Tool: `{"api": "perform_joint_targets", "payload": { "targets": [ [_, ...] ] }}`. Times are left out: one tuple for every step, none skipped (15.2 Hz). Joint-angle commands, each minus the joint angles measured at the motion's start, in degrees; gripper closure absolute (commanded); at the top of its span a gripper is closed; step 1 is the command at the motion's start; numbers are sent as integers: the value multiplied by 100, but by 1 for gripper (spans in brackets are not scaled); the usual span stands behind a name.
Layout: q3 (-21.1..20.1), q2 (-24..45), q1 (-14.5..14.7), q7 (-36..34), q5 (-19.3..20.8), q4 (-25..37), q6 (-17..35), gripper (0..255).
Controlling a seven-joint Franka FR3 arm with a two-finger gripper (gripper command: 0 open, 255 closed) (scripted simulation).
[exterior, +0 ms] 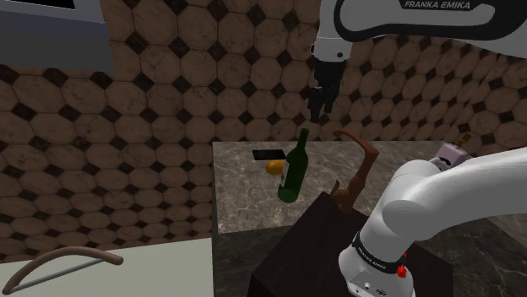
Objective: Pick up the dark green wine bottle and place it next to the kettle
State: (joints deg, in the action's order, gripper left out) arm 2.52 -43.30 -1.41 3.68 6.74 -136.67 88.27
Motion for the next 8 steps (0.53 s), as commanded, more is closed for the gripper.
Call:
{"api": "perform_joint_targets", "payload": {
  "targets": [
    [0, 0, 0, 0, 0, 0, 0, 0],
    [80, 114, 0, 107, 47, -66, 191, 0],
    [160, 236, 0, 213, 93, -124, 383, 0],
    [240, 368, 1, 318, 135, -173, 576, 0],
    [319, 508, 2, 422, 174, -213, 769, 0],
    [398, 656, 5, 526, 211, -245, 961, 0],
    [474, 813, 8, 631, 242, -268, 1153, 0],
    [551, 978, 12, 736, 270, -282, 1343, 0]
  ]
}}
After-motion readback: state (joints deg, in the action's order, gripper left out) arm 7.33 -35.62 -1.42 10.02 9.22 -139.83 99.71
